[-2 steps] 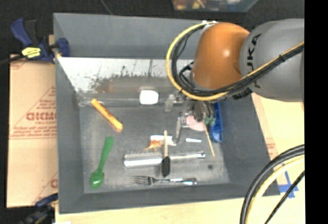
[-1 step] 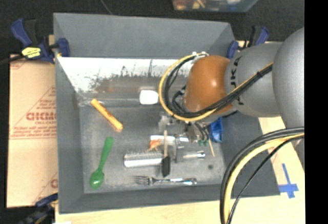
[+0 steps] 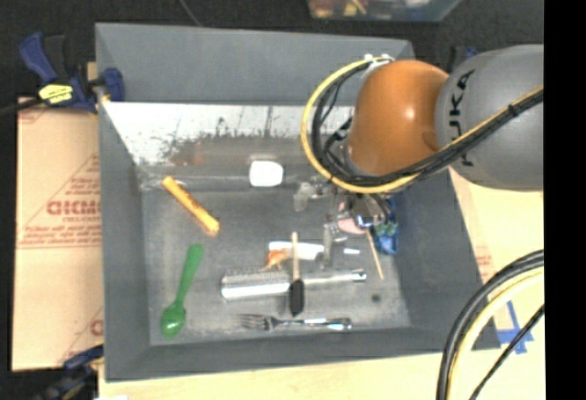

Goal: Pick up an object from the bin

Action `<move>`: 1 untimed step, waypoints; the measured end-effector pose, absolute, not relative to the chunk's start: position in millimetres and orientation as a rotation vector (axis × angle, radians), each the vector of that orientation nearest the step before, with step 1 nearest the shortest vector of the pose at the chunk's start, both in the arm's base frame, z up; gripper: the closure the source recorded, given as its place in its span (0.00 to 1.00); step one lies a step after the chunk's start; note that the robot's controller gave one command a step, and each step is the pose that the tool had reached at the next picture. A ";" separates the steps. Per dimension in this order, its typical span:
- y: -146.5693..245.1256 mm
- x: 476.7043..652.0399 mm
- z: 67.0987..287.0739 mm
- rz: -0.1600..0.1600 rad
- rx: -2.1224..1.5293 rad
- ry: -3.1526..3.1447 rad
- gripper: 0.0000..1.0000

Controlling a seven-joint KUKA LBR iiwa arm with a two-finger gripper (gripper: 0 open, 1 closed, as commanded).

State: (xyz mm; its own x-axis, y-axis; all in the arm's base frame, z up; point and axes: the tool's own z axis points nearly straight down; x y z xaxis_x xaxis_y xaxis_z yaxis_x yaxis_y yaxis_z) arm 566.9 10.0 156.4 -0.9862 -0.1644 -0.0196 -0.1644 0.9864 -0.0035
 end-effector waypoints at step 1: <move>5.9 572.8 99.7 0.001 -0.146 3.137 0.00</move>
Offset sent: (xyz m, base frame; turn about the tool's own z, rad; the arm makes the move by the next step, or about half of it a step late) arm -0.0037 -0.0012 -0.0864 -0.1138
